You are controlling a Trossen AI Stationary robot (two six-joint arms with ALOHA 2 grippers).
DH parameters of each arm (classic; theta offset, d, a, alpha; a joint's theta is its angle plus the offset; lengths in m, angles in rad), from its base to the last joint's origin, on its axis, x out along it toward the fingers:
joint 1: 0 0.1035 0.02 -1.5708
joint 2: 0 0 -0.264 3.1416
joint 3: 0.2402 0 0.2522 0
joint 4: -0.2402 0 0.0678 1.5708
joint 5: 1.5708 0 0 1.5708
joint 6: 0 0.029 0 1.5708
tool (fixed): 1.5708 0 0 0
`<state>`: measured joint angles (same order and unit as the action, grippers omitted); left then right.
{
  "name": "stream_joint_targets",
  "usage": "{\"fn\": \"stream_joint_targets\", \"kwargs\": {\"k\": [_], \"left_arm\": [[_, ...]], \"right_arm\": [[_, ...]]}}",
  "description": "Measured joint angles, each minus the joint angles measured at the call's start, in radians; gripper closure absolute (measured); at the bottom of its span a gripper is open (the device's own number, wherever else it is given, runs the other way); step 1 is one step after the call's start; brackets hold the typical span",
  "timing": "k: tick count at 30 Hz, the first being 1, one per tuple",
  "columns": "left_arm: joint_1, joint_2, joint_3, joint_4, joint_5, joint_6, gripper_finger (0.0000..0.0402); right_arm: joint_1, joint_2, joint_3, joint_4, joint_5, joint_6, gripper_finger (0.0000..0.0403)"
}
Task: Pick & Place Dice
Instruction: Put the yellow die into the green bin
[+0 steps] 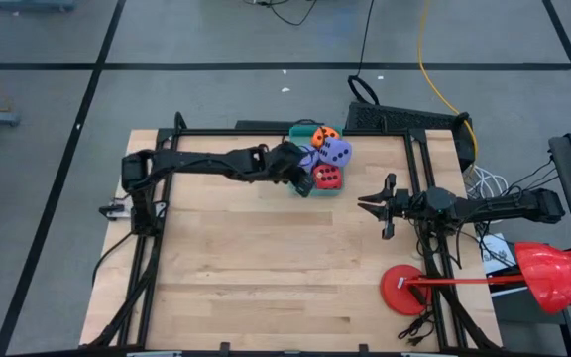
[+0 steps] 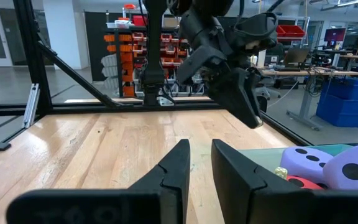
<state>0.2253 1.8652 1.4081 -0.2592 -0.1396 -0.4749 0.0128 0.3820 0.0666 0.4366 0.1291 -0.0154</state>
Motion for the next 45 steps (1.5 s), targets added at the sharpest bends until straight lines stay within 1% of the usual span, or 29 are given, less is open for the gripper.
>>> {"fn": "stream_joint_targets", "kwargs": {"k": [4,11,19,25,30,35,38,42,45], "left_arm": [[0.001,0.023,0.024,-0.001,0.002,-0.003,0.0283],[0.003,0.027,0.026,-0.006,-0.003,-0.003,0.0242],[0.004,0.027,0.026,-0.029,-0.019,-0.003,0.0215],[0.003,0.027,0.026,-0.052,-0.018,0.019,0.0210],[0.003,0.027,0.026,-0.051,-0.018,0.072,0.0210],[0.011,0.027,0.026,-0.051,-0.017,0.008,0.0210],[0.012,0.027,0.026,-0.045,-0.023,0.066,0.0210],[0.010,0.027,0.026,-0.045,-0.010,0.040,0.0210],[0.012,0.027,0.026,-0.034,-0.026,0.094,0.0210]], "right_arm": [[0.000,0.000,0.000,0.000,0.000,0.000,0.0344],[0.000,0.000,0.000,0.000,0.000,0.000,0.0343],[0.000,0.000,0.000,0.000,0.000,0.000,0.0344],[0.000,0.000,0.000,0.000,0.000,0.000,0.0344],[0.000,0.000,0.000,0.000,0.000,0.000,0.0344],[0.000,0.000,0.000,0.000,0.000,0.000,0.0343],[0.000,0.000,0.000,0.000,0.000,0.000,0.0344],[0.000,0.000,0.000,0.000,0.000,0.000,0.0344],[0.000,0.000,0.000,0.000,0.000,0.000,0.0344]]}}
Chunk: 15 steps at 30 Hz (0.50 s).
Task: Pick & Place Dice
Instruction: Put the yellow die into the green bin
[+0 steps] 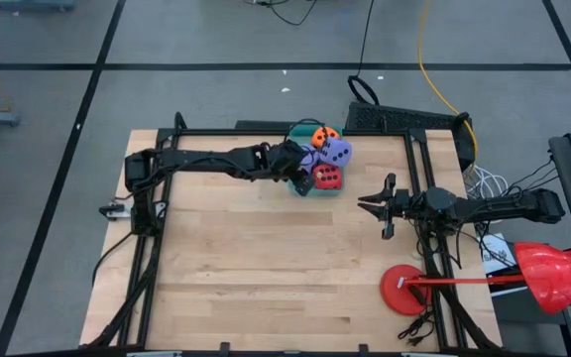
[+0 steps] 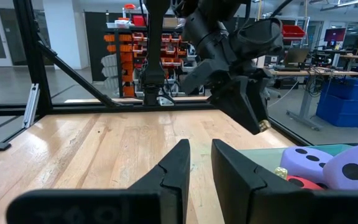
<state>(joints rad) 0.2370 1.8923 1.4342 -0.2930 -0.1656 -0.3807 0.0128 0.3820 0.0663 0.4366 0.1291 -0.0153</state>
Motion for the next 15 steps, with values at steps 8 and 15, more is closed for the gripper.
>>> {"fn": "stream_joint_targets", "kwargs": {"k": [8,15], "left_arm": [[0.000,0.000,0.000,0.036,0.002,0.005,0.0210],[0.005,0.000,-0.001,0.061,0.010,-0.092,0.0210]], "right_arm": [[0.000,0.000,0.000,0.000,0.000,0.000,0.0344],[0.000,0.000,0.000,0.000,0.000,0.000,0.0344]]}}
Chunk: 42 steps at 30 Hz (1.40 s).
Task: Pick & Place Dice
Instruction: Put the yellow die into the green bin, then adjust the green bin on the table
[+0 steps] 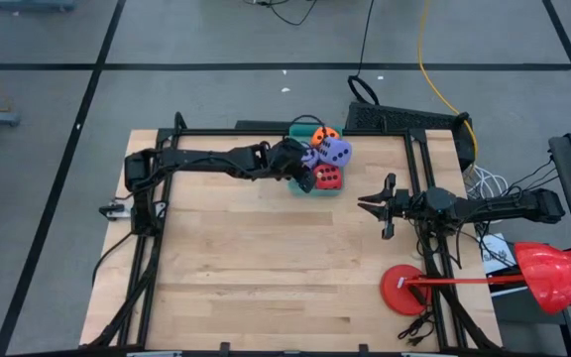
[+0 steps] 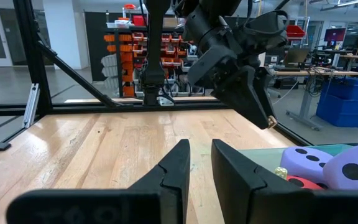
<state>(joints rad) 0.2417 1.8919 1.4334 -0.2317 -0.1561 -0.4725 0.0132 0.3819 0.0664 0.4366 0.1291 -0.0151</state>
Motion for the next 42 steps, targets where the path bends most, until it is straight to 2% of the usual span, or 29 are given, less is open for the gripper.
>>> {"fn": "stream_joint_targets", "kwargs": {"k": [10,21,33,42], "left_arm": [[0.001,0.000,0.000,-0.017,-0.001,-0.025,0.0210],[0.001,0.000,0.000,-0.088,-0.003,0.099,0.0210],[0.016,0.045,0.000,-0.032,-0.171,0.122,0.0210],[0.027,0.079,0.000,0.054,-0.164,0.128,0.0210]], "right_arm": [[0.000,0.000,0.000,0.000,0.000,0.000,0.0343],[0.000,0.000,0.000,0.000,0.000,0.000,0.0343],[0.000,0.000,0.000,0.000,0.000,0.000,0.0343],[0.000,0.000,0.000,0.000,0.000,0.000,0.0344]]}}
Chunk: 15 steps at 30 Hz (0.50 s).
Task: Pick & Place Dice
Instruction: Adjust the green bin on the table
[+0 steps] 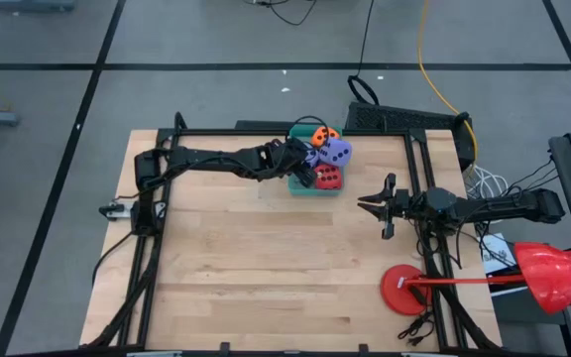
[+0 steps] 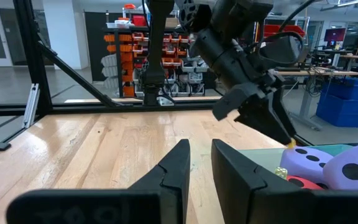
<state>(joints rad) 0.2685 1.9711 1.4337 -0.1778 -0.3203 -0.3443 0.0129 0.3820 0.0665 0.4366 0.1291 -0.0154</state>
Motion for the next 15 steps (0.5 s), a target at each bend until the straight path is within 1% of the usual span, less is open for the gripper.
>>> {"fn": "stream_joint_targets", "kwargs": {"k": [15], "left_arm": [[-0.016,0.016,0.000,0.025,0.016,0.005,0.0210]], "right_arm": [[0.000,0.000,0.000,0.000,0.000,0.000,0.0343]]}}
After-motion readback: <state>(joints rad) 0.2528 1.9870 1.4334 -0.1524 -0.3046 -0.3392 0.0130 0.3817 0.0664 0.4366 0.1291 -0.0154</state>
